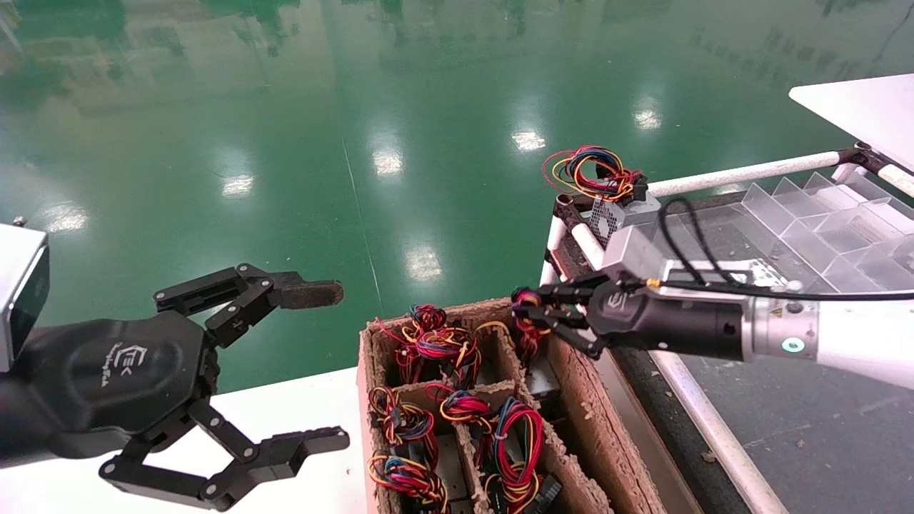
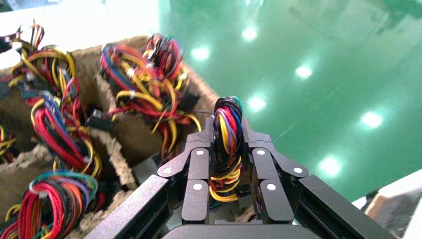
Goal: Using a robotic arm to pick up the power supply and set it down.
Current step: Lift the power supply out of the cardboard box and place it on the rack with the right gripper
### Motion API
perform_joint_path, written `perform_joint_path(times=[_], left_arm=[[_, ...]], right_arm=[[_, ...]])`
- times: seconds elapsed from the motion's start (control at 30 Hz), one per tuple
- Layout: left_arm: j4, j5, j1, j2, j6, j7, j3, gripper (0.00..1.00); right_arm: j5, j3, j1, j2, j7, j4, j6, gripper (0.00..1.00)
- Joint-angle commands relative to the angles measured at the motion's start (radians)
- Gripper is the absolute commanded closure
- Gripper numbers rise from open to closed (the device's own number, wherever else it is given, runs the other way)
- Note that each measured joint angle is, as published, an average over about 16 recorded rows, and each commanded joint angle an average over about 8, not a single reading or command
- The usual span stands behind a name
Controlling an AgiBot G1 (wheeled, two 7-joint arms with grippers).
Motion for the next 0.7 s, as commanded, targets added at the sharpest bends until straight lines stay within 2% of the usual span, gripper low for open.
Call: perform_joint_path(times=[0.03,0.47,0.7], left_arm=[[0.0,0.0,0.0,0.0,0.0,0.0,0.0,0.0],[0.0,0.0,0.0,0.0,0.0,0.0,0.0,0.0],[0.0,0.0,0.0,0.0,0.0,0.0,0.0,0.0]], right_arm=[[0.012,0.008,0.0,0.007,-0.006,0.001,-0.002,1.0],[0.12,0.095,0.054,0.098,0.02,0.144,-0.007,1.0],[0.153,0.132,0.117,0.119,0.05,0.22,0.033,1.0]])
